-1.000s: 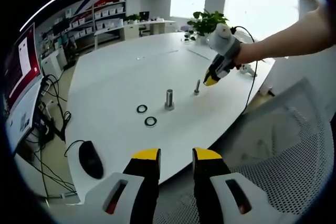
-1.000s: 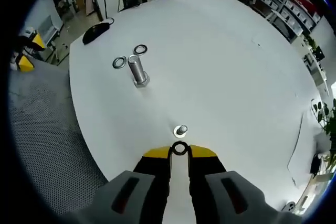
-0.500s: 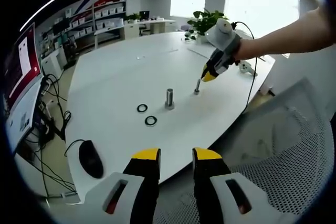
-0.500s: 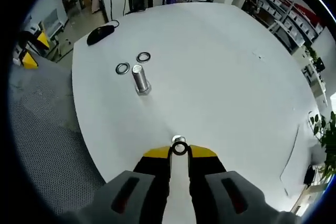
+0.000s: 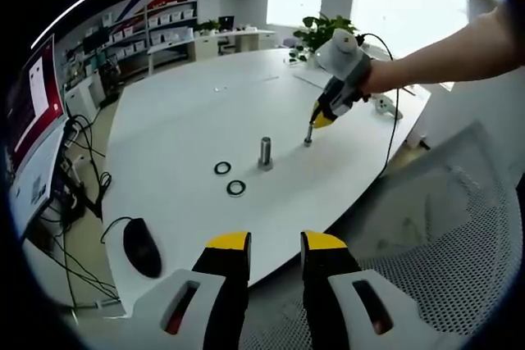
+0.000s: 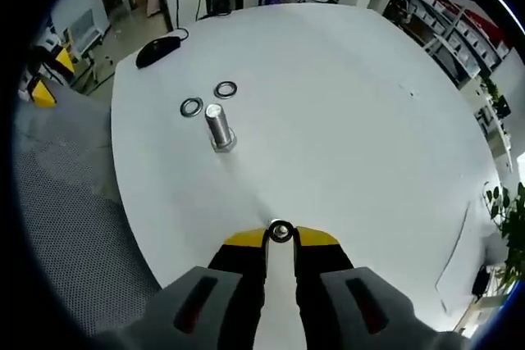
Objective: Place the washer onto the threaded stud by aligning its center hole with the stud, sliding it down to the base, and recovering from edge contact or off-axis alignment until the washer reaches the visible bottom stop.
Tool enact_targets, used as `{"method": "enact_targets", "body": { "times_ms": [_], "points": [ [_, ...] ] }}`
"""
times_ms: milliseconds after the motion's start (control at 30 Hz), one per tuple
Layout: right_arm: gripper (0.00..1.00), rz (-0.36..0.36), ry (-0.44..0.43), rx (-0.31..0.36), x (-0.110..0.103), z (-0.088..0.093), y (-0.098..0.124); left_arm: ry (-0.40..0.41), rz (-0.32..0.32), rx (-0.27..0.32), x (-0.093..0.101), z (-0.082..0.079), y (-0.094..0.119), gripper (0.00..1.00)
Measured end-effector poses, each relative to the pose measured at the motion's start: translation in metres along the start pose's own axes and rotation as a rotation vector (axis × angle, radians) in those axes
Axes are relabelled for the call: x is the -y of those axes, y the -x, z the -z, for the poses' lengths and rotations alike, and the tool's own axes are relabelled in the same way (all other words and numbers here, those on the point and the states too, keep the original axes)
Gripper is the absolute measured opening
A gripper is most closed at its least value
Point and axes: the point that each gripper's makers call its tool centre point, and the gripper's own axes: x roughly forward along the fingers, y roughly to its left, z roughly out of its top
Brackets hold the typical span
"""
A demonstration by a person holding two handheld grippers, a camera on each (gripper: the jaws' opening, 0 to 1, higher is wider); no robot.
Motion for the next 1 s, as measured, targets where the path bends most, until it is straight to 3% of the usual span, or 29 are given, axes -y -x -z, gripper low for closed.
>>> {"method": "enact_targets", "body": {
  "times_ms": [1000],
  "points": [
    [0.14, -0.043, -0.042, -0.090, -0.001, 0.016, -0.035, 0.007, -0.007, -0.002, -0.001, 0.000, 0.000, 0.22]
  ]
}}
